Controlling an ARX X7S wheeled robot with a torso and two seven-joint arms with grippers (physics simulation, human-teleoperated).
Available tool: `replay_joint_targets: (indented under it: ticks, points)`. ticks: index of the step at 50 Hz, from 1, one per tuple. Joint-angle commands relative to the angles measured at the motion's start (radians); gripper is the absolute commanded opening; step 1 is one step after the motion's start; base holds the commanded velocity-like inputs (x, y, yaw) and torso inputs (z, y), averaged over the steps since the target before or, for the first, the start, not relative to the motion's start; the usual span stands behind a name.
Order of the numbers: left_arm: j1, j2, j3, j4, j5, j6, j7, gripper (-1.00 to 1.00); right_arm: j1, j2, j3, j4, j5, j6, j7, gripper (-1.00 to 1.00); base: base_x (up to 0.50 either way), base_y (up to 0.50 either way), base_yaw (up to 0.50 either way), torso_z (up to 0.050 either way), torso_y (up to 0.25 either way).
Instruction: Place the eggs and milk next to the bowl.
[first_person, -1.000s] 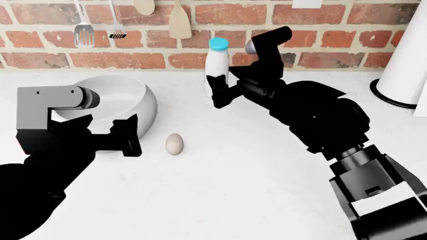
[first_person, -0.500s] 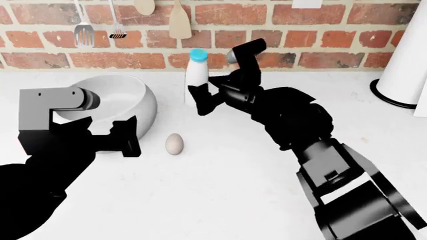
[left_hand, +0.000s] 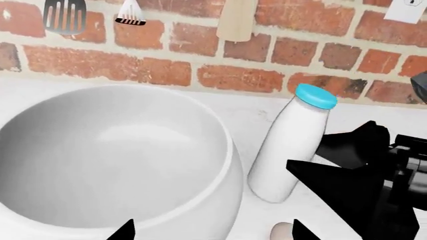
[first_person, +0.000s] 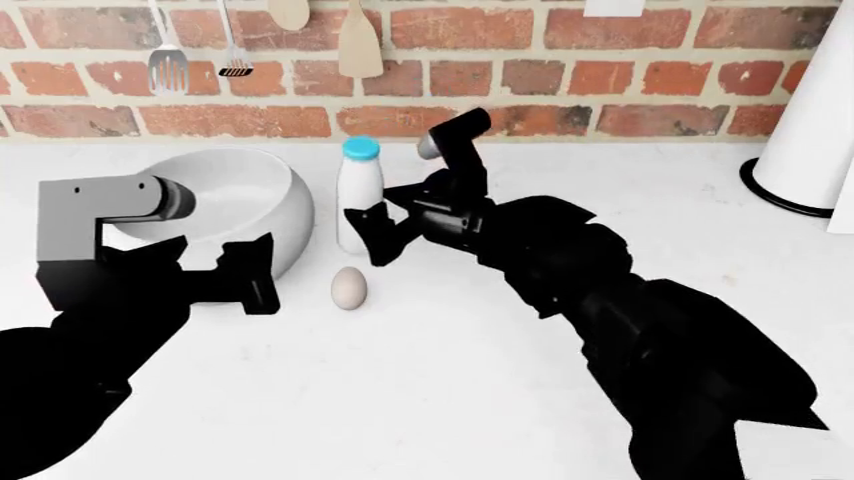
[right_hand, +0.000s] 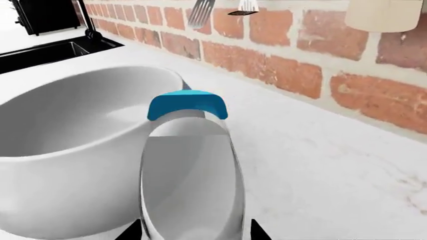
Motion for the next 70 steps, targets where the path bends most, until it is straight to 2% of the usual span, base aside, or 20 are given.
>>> replay_joint_targets:
  ticks: [1,15,16,58,70]
  points:
    - [0.010,-0.003,0.000,-0.005,-0.001,0.003,0.005,1.00,0.018,-0.006,-0.126,-0.005,0.130,-0.044,-0.007,-1.00,0.00,0.00,0.00,0.000,0.000]
    - [0.007,-0.001,0.005,-0.016,0.006,0.006,0.009,1.00,0.010,-0.006,-0.146,-0.003,0.144,-0.035,-0.022,-1.00,0.00,0.00,0.00,0.001,0.000]
    - [0.007,-0.001,0.006,-0.017,0.007,0.006,0.010,1.00,0.010,-0.006,-0.147,-0.004,0.142,-0.034,-0.022,1.00,0.00,0.00,0.00,0.000,0.000]
    - [0.018,-0.014,-0.003,0.017,-0.015,0.016,0.001,1.00,0.039,-0.004,-0.148,-0.036,0.129,-0.055,0.010,1.00,0.00,0.00,0.00,0.000,0.000]
    - [0.023,-0.023,-0.010,0.041,-0.033,0.018,-0.009,1.00,0.050,0.148,-0.146,-0.349,0.123,-0.048,0.192,1.00,0.00,0.00,0.00,0.000,0.000]
